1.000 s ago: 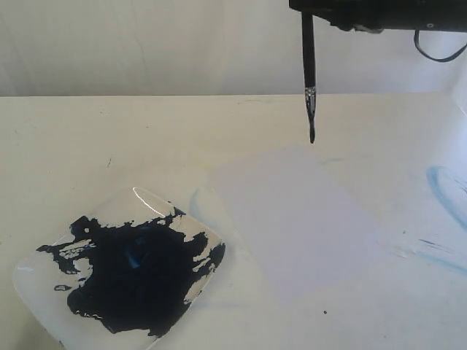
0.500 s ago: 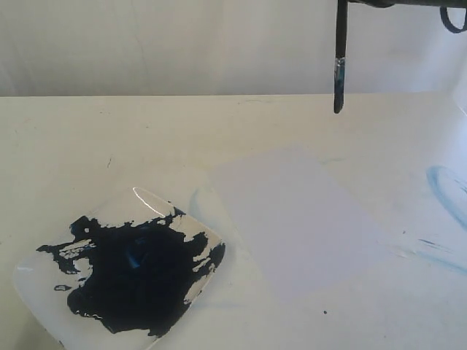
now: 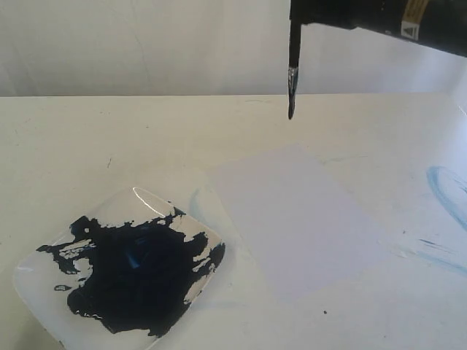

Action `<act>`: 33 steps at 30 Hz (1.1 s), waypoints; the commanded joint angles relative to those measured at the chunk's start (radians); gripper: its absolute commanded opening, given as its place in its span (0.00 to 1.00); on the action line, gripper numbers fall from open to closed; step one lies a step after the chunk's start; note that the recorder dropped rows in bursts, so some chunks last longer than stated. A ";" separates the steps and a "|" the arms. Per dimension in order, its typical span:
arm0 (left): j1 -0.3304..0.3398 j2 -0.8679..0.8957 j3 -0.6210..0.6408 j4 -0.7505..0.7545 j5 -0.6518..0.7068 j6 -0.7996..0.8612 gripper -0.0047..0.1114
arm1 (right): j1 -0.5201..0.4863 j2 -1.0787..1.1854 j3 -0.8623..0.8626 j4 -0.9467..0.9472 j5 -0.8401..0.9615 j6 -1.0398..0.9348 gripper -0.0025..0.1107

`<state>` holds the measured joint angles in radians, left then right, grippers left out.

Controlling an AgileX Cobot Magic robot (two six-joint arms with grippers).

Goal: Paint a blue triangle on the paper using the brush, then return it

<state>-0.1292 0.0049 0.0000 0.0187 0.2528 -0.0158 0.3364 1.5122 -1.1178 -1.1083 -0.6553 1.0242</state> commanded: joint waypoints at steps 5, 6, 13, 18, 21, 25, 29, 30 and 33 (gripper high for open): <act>-0.002 -0.005 0.000 -0.009 -0.005 -0.006 0.04 | -0.116 -0.001 0.064 -0.205 -0.335 0.043 0.02; -0.002 -0.005 0.000 -0.009 -0.005 -0.006 0.04 | -0.131 0.004 0.074 -0.203 -0.364 0.032 0.02; -0.002 -0.005 0.000 -0.009 -0.005 -0.006 0.04 | -0.229 0.092 0.081 -0.173 -0.566 -0.008 0.02; -0.002 -0.005 0.000 -0.009 -0.005 -0.006 0.04 | -0.247 0.145 0.095 -0.182 -0.566 -0.019 0.02; -0.002 -0.005 0.000 -0.009 -0.005 -0.006 0.04 | -0.247 0.164 0.096 -0.186 -0.566 -0.022 0.02; -0.002 -0.005 0.000 -0.001 -0.020 0.028 0.04 | -0.247 0.166 0.096 -0.196 -0.566 -0.022 0.02; -0.002 -0.005 0.000 0.001 -0.060 0.075 0.04 | -0.247 0.166 0.096 -0.196 -0.566 -0.023 0.02; -0.002 -0.005 0.000 0.001 -0.060 0.075 0.04 | -0.247 0.167 0.096 -0.196 -0.566 -0.034 0.02; -0.002 -0.005 0.000 0.001 -0.060 0.075 0.04 | -0.247 0.189 0.096 -0.187 -0.566 -0.037 0.02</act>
<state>-0.1292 0.0049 0.0000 0.0187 0.2018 0.0506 0.0988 1.6831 -1.0255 -1.3027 -1.2074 1.0033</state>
